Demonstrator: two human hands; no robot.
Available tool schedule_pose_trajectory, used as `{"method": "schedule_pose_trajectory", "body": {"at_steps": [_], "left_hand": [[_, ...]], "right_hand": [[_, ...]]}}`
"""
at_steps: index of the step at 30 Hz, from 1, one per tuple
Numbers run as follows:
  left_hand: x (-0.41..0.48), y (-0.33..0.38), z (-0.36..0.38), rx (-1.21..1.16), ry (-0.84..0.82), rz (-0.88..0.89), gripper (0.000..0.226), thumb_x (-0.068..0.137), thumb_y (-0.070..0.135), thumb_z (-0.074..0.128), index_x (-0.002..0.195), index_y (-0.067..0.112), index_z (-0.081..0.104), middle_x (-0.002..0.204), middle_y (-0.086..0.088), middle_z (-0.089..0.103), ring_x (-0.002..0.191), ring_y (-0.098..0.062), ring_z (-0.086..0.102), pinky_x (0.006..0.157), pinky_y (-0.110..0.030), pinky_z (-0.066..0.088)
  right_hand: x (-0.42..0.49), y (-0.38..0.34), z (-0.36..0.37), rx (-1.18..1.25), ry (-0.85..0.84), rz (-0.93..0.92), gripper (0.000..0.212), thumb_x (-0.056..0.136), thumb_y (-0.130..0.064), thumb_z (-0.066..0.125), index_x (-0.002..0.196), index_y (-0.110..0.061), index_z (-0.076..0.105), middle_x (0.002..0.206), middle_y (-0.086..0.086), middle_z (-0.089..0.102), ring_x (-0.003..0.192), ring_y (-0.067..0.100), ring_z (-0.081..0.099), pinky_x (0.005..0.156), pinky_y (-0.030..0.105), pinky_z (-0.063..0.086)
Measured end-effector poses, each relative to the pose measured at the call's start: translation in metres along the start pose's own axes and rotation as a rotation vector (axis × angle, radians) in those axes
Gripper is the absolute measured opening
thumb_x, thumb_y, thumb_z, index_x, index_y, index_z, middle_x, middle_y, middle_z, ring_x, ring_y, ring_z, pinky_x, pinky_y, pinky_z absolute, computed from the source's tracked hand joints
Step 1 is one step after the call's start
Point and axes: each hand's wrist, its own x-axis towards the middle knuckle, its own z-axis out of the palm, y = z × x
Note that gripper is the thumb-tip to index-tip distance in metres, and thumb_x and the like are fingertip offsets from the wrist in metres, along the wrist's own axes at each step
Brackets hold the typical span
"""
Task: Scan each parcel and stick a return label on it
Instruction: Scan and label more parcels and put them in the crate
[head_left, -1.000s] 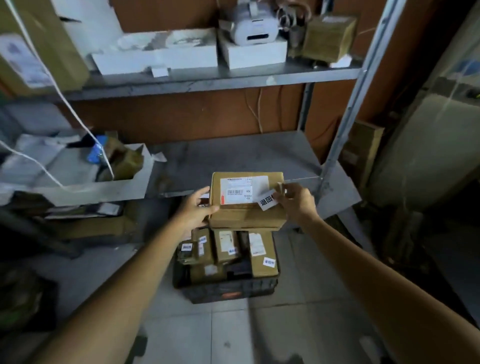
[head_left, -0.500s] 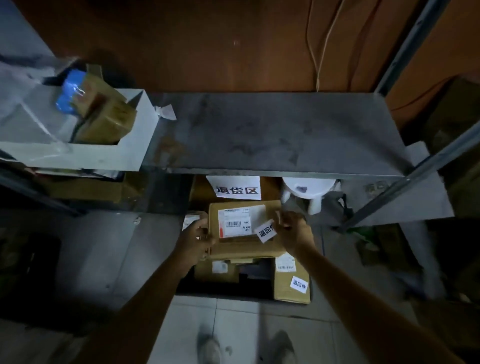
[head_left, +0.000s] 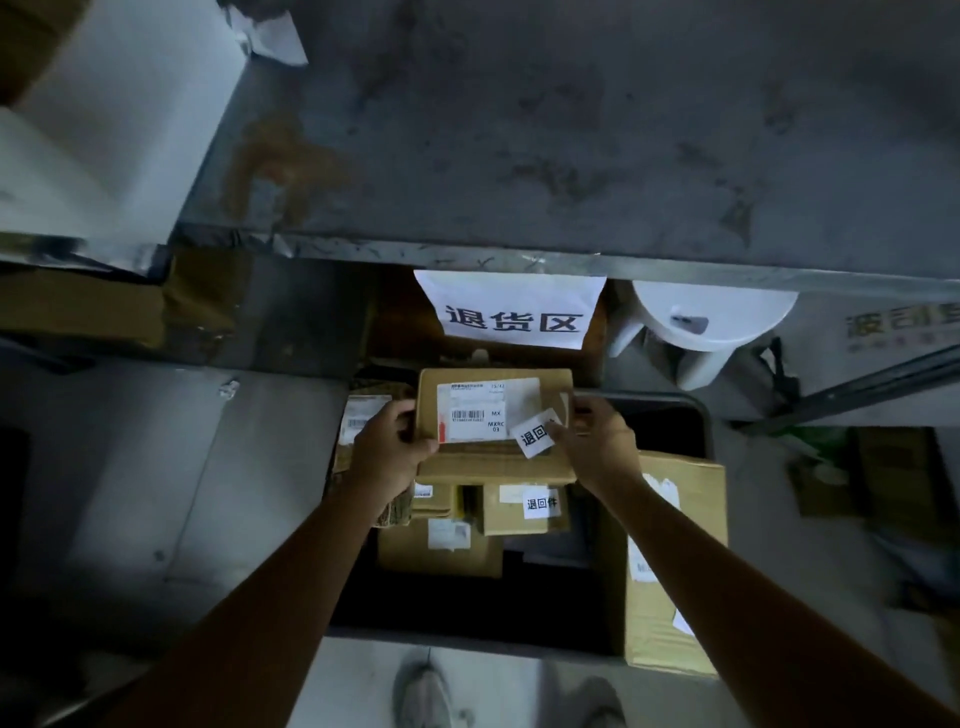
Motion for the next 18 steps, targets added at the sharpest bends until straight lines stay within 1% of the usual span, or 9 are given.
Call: {"method": "schedule_pose_trajectory", "body": {"at_steps": [2,4,7,9,10,11,15,16,18], "left_hand": [[0.013,-0.012,0.002,0.041,0.009,-0.009,0.061,0.081,0.004,0.075,0.136,0.011,0.05,0.13,-0.011,0.062,0.119,-0.028,0.059,0.097,-0.05,0.051],[0.022,-0.021,0.004,0.09,0.015,-0.019,0.063,0.081,0.005,0.075,0.138,0.011,0.048,0.132,-0.012,0.061,0.12,-0.028,0.058,0.099,-0.047,0.05],[0.029,-0.027,0.01,0.129,0.016,-0.005,0.061,0.081,0.007,0.075,0.136,0.013,0.05,0.13,-0.01,0.062,0.118,-0.027,0.059,0.095,-0.041,0.051],[0.032,-0.03,0.014,0.167,0.02,0.023,0.059,0.081,0.01,0.075,0.135,0.015,0.05,0.127,-0.008,0.063,0.116,-0.026,0.061,0.089,-0.033,0.051],[0.032,-0.03,0.015,0.19,0.018,0.036,0.059,0.082,0.012,0.075,0.135,0.015,0.05,0.127,-0.007,0.064,0.115,-0.026,0.061,0.087,-0.031,0.05],[0.033,-0.03,0.015,0.207,0.011,0.045,0.06,0.082,0.013,0.075,0.136,0.015,0.049,0.126,-0.008,0.064,0.114,-0.026,0.061,0.086,-0.031,0.05],[0.028,-0.024,0.008,0.283,-0.063,0.031,0.061,0.087,0.019,0.071,0.141,0.013,0.044,0.127,-0.01,0.063,0.109,-0.025,0.063,0.079,-0.028,0.051],[0.025,-0.019,0.004,0.301,-0.09,0.019,0.059,0.089,0.022,0.069,0.142,0.014,0.043,0.128,-0.011,0.062,0.108,-0.026,0.063,0.079,-0.028,0.051],[0.015,-0.004,-0.008,0.362,-0.134,0.008,0.054,0.092,0.027,0.064,0.142,0.016,0.045,0.13,-0.01,0.061,0.108,-0.025,0.063,0.081,-0.03,0.05]], "right_hand": [[0.01,0.007,0.011,-0.005,-0.023,-0.015,0.042,0.085,-0.037,0.075,0.121,-0.024,0.057,0.089,-0.015,0.062,0.073,-0.006,0.06,0.054,0.012,0.05],[0.017,0.013,0.022,-0.008,-0.043,-0.014,0.044,0.084,-0.036,0.075,0.123,-0.027,0.056,0.093,-0.014,0.064,0.078,-0.003,0.062,0.053,0.011,0.047],[0.023,0.024,0.032,-0.033,-0.042,0.015,0.048,0.086,-0.035,0.074,0.127,-0.025,0.052,0.105,-0.004,0.066,0.085,0.01,0.065,0.061,0.021,0.053],[0.025,0.03,0.036,-0.068,-0.031,0.038,0.049,0.087,-0.034,0.073,0.129,-0.022,0.051,0.112,0.0,0.067,0.095,0.018,0.065,0.074,0.035,0.058],[0.026,0.032,0.037,-0.081,-0.031,0.047,0.05,0.087,-0.035,0.072,0.13,-0.022,0.051,0.114,0.001,0.067,0.1,0.021,0.066,0.08,0.041,0.059],[0.027,0.033,0.037,-0.094,-0.038,0.053,0.05,0.088,-0.035,0.071,0.131,-0.021,0.05,0.116,0.002,0.067,0.102,0.022,0.066,0.083,0.044,0.058],[0.027,0.025,0.03,-0.229,-0.097,0.077,0.048,0.092,-0.039,0.064,0.132,-0.018,0.049,0.12,0.007,0.067,0.106,0.028,0.065,0.084,0.041,0.056],[0.026,0.02,0.025,-0.273,-0.117,0.085,0.047,0.092,-0.04,0.063,0.131,-0.016,0.049,0.12,0.009,0.067,0.104,0.03,0.065,0.083,0.04,0.055],[0.02,0.003,0.007,-0.333,-0.159,0.11,0.05,0.092,-0.043,0.062,0.131,-0.014,0.05,0.118,0.011,0.066,0.097,0.034,0.067,0.082,0.042,0.057]]}}
